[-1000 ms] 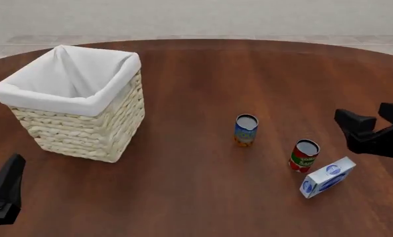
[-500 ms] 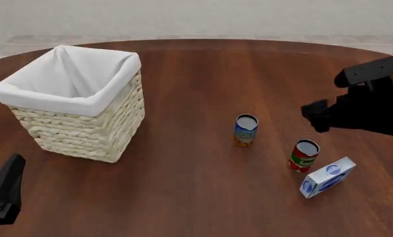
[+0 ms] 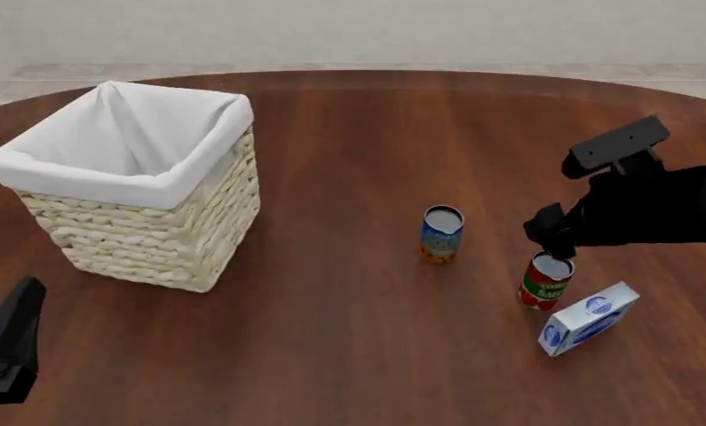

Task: Pick up the tomato sauce, and put it in the basket.

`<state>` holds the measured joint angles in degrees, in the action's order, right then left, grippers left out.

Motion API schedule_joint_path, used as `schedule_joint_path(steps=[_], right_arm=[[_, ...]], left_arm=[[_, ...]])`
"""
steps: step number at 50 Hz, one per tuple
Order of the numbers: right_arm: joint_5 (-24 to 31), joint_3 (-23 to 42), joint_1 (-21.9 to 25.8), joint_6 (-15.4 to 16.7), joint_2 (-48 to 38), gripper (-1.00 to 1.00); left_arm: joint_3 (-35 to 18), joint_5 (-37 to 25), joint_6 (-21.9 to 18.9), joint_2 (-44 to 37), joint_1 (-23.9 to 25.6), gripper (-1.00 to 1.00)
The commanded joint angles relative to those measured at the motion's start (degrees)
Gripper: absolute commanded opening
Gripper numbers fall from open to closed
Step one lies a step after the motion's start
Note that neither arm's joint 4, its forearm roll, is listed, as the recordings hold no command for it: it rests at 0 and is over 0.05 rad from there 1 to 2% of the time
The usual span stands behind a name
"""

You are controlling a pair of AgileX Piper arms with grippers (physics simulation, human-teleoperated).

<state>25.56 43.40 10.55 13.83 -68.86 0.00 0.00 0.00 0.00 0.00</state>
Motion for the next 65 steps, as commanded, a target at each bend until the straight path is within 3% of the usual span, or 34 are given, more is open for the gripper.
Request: schedule_joint_path(steps=[1, 10, 20, 44, 65], right_arm=[[1.3, -0.6, -0.2, 2.4, -1.6, 1.0], [0.4, -0.9, -3.4, 6.0, -3.0, 1.0], [-1.7, -1.2, -4.3, 6.9, -5.7, 1.0], [-9.4, -5.2, -4.2, 3.8, -11.9, 1.0], [-12.5, -6.8, -5.7, 5.1, -15.2, 1.0]], left_arm=[[0.0, 0.0, 0.0, 0.0, 0.0, 1.0], [0.0, 0.0, 0.0, 0.0, 0.0, 1.0], [0.0, 0.0, 0.0, 0.0, 0.0, 1.0], [0.0, 0.0, 0.0, 0.0, 0.0, 1.0], [0.0, 0.0, 0.0, 0.0, 0.0, 1.0]])
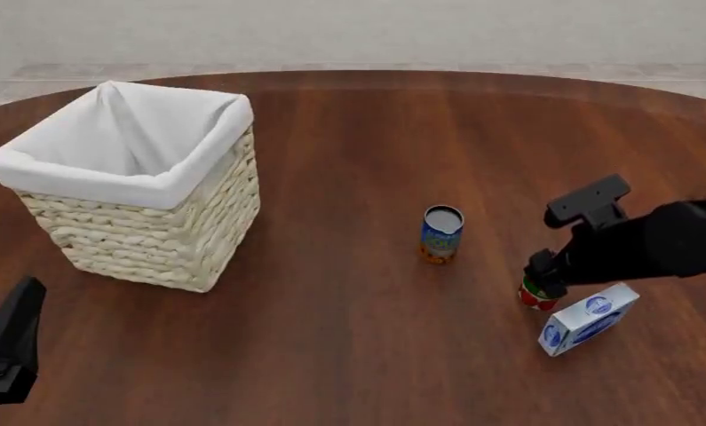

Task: Pick up the tomato sauce, and put it in the basket.

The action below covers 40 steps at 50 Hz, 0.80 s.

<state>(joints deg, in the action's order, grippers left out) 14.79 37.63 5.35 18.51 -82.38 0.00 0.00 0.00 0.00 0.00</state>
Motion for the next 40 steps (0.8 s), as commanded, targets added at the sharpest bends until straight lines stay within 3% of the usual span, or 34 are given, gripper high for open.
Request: schedule_joint_path(steps=[1, 36, 37, 40], right_arm=[[-1.7, -0.9, -0.6, 0.4, -1.8, 1.0], [-5.8, -2.4, -1.5, 1.0, -6.7, 1.0], [-5.8, -2.5, -1.7, 1.3, -6.4, -1.0], [-5.8, -2.8, -1.7, 1.4, -5.9, -1.0]], left_arm=[[0.0, 0.0, 0.0, 0.0, 0.0, 1.0], [0.0, 0.0, 0.0, 0.0, 0.0, 1.0], [0.0, 0.0, 0.0, 0.0, 0.0, 1.0], [0.0, 0.0, 0.0, 0.0, 0.0, 1.0]])
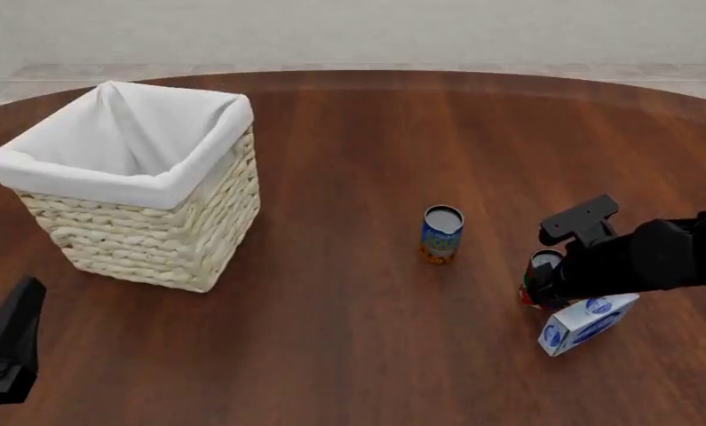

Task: Pick up the tomato sauce, and put it in the basket.

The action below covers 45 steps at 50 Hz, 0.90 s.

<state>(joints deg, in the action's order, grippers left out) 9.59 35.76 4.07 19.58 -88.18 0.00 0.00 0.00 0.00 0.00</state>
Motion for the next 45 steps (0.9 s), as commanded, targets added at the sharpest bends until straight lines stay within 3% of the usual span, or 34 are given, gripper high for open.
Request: schedule_joint_path(steps=[1, 31, 45], right_arm=[[-0.6, -0.9, -0.4, 0.3, 0.0, -1.0], [10.7, 6.4, -1.9, 4.0, 10.3, -1.0], [17.1, 15.2, 2.6, 5.5, 11.6, -1.0]], left_arm=[[0.0, 0.0, 0.0, 0.0, 0.0, 1.0], [0.0, 0.0, 0.0, 0.0, 0.0, 1.0], [0.0, 0.0, 0.0, 0.0, 0.0, 1.0]])
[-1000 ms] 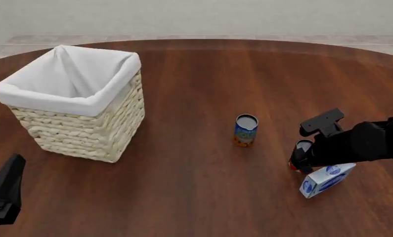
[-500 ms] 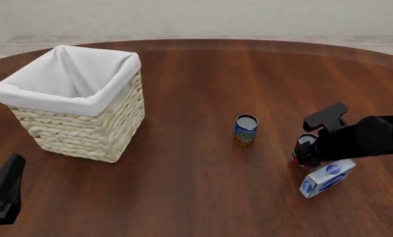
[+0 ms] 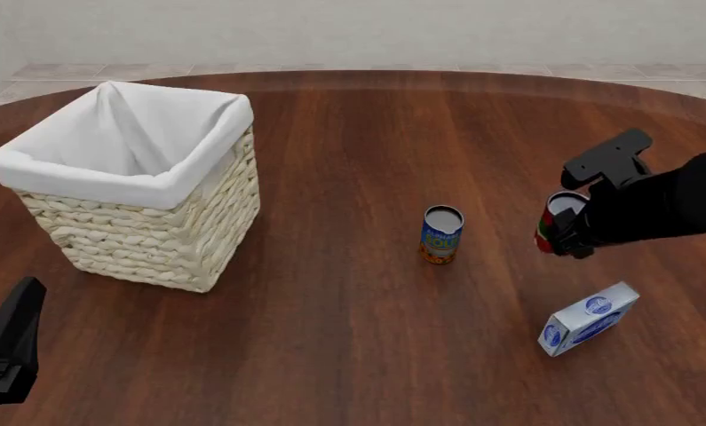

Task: Pick up the tomato sauce, and put it in the basket.

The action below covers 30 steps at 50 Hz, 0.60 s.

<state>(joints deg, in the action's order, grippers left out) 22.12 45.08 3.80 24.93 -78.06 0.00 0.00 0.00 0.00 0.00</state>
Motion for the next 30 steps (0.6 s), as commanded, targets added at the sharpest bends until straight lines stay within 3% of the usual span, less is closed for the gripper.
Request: schedule_joint_path(steps=[1, 12, 30], right_arm=[[4.9, 6.7, 3.3, 0.2, 1.3, -1.0], [8.1, 16.3, 9.0, 2.0, -1.6, -1.0], [9.8, 28.2, 20.5, 2.0, -8.1, -1.0]], left_arm=[[0.0, 0.0, 0.0, 0.0, 0.0, 1.0], [0.0, 0.0, 0.0, 0.0, 0.0, 1.0], [0.0, 0.0, 0.0, 0.0, 0.0, 1.0]])
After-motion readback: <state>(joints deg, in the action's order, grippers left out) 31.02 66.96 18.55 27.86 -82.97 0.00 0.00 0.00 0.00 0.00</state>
